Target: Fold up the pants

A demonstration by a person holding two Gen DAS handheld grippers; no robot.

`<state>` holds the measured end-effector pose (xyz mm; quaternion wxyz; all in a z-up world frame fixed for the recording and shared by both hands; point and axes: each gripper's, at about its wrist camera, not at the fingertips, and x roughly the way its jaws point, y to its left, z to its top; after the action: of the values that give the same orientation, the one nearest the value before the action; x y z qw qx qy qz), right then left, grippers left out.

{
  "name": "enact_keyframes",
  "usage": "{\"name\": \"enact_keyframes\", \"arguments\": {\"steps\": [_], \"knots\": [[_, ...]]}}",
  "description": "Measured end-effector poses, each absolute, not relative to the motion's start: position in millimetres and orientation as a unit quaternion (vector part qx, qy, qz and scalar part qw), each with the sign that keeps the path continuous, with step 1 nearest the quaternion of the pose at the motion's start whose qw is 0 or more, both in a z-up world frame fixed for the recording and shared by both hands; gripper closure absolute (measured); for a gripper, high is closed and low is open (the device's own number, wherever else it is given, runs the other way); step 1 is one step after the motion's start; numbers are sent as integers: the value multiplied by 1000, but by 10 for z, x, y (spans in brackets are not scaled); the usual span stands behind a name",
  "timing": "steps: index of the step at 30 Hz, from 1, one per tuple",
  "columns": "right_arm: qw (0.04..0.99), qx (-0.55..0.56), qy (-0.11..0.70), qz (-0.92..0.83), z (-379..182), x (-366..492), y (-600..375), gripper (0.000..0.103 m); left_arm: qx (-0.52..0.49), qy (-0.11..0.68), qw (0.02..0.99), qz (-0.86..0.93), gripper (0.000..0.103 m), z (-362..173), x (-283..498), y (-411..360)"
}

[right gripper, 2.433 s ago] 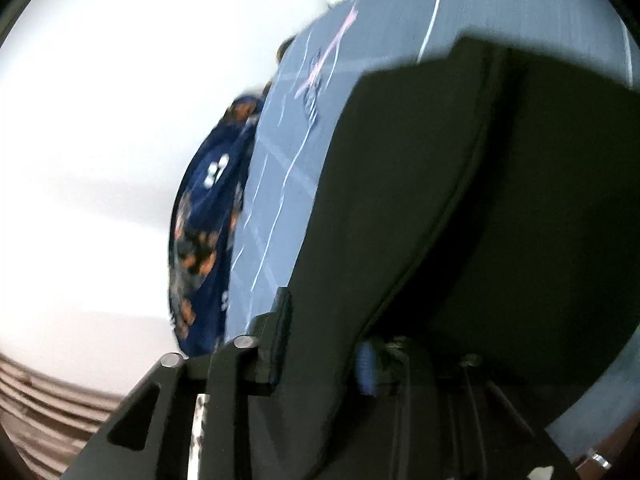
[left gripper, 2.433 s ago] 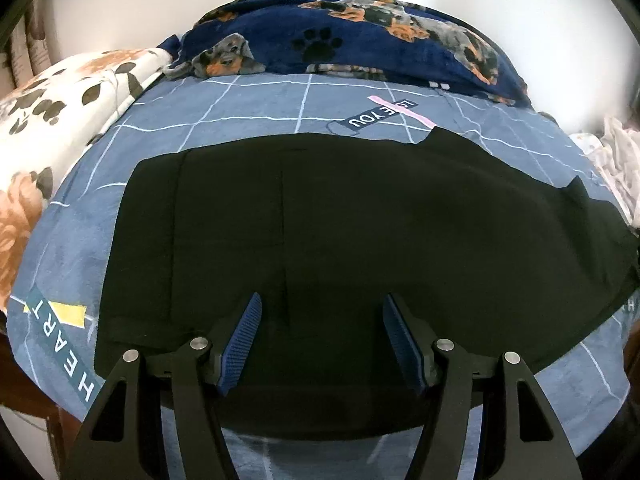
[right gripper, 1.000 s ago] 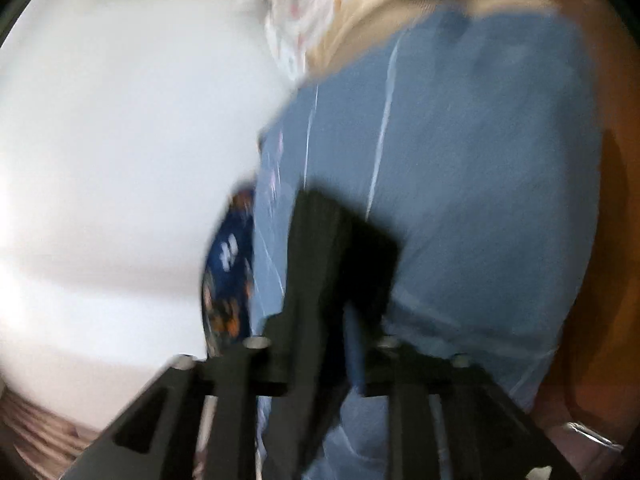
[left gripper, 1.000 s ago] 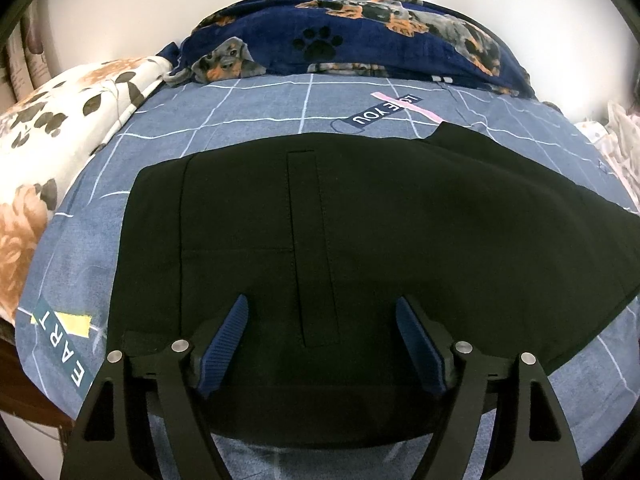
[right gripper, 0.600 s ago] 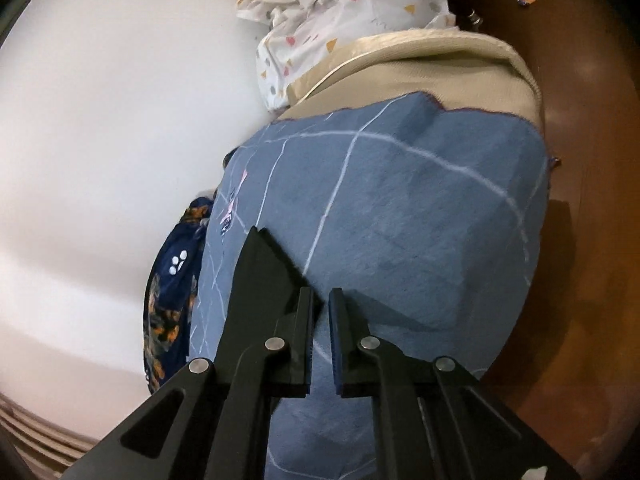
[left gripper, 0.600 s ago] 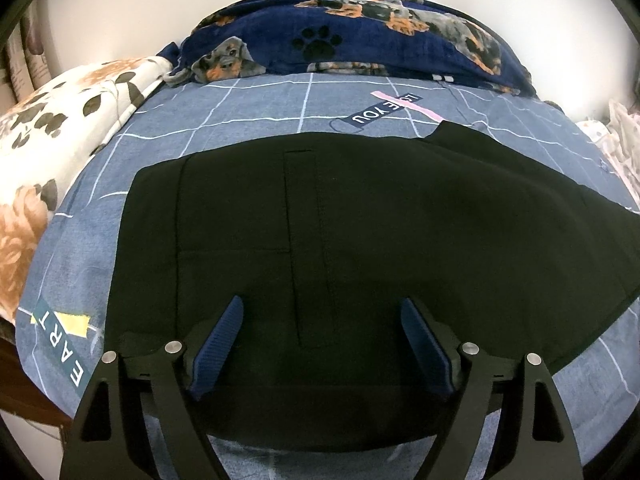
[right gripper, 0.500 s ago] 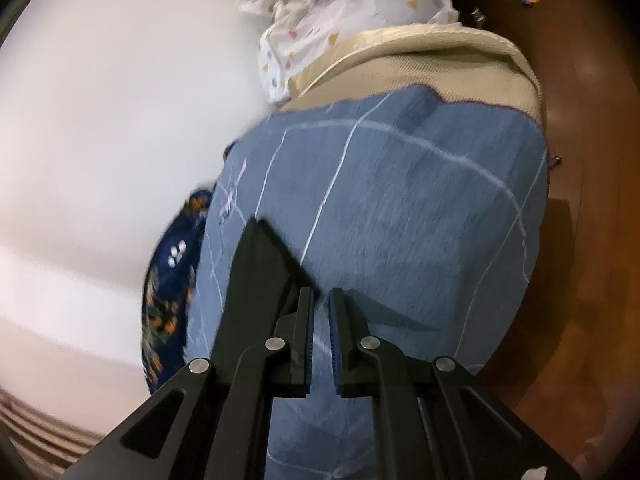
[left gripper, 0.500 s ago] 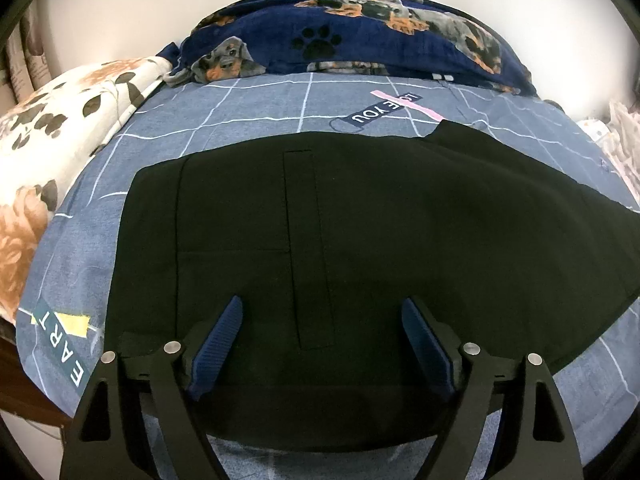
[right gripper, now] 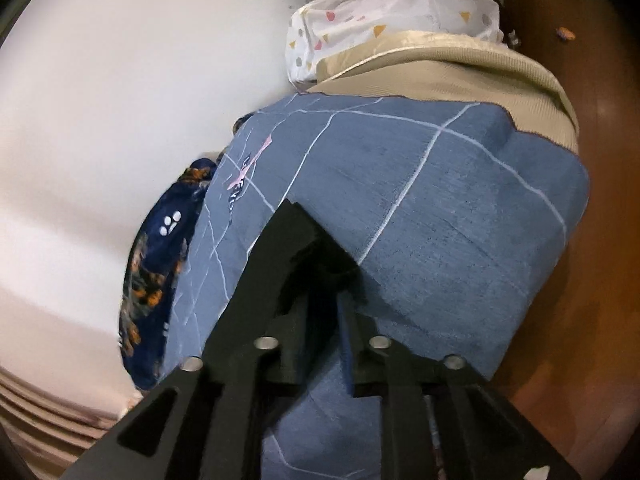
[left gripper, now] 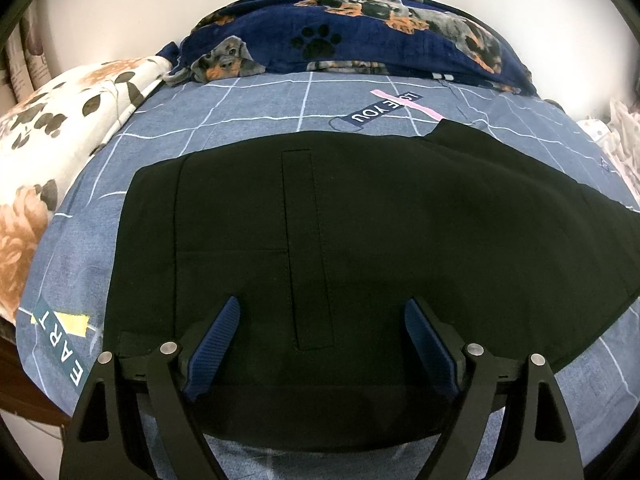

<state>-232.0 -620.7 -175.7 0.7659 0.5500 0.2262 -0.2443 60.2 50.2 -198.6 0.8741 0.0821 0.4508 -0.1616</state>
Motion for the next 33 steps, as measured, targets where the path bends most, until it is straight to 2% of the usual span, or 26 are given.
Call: {"name": "enact_keyframes", "arguments": {"steps": [2,9,11,18,27,33], "knots": [[761,550,246,-242,-1822,-2276,-6207,80,83,451,874,-162,18,-1986,602,505],[753,581,219,-221,-1894,-2195,-6262,80,83,451,874,-161,17,-1987,601,497],[752,572,232,-229,-1890,-2142,-6266,97,82,451,874,-161,17,-1990,603,499],[774,504,271,-272,-1725,-2080,-6272,100,83,450,874,-164,16,-1997,603,495],[762,543,247,-253,-1913,-2173,-6346,101,78,450,873,-170,16,-1998,606,494],[758,557,237,-244,-1947,-2202,-6352,102,18,436,885,-163,16,-1751,602,778]]}}
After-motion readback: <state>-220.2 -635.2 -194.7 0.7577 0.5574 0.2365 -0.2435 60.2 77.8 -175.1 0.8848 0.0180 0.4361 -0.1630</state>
